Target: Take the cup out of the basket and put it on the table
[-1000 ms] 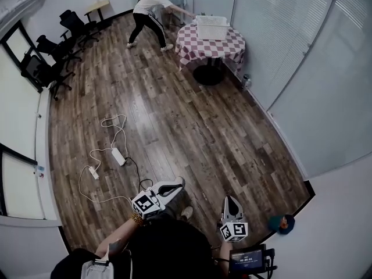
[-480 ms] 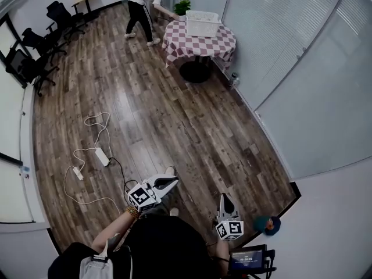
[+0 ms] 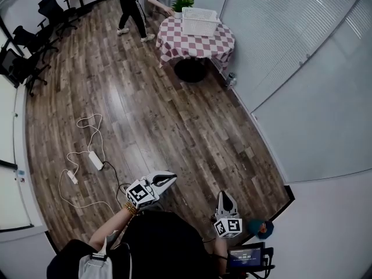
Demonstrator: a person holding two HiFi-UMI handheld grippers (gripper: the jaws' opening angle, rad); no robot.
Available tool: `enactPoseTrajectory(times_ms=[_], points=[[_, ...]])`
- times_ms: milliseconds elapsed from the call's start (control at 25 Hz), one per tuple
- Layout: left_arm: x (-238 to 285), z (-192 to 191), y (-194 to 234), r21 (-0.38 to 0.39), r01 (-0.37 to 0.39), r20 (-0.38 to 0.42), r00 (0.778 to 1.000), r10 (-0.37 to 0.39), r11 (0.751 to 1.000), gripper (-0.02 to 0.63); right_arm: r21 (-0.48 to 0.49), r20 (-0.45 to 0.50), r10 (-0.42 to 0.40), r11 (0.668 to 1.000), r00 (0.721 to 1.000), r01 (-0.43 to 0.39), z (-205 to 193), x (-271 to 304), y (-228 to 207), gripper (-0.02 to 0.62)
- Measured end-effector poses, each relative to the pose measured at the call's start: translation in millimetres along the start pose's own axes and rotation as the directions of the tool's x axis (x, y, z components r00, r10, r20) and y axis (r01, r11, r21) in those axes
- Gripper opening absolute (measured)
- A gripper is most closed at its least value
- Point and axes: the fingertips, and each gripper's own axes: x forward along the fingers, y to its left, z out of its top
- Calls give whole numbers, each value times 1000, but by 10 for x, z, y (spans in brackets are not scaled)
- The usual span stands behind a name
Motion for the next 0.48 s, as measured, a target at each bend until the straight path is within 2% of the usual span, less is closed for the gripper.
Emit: enactPoseTrajectory(times_ms=[480], points=[[357,362,1310,13,9,31,999,-9,1000,5,-57,-1,55,997,998,-55,593,1510,-17,11]])
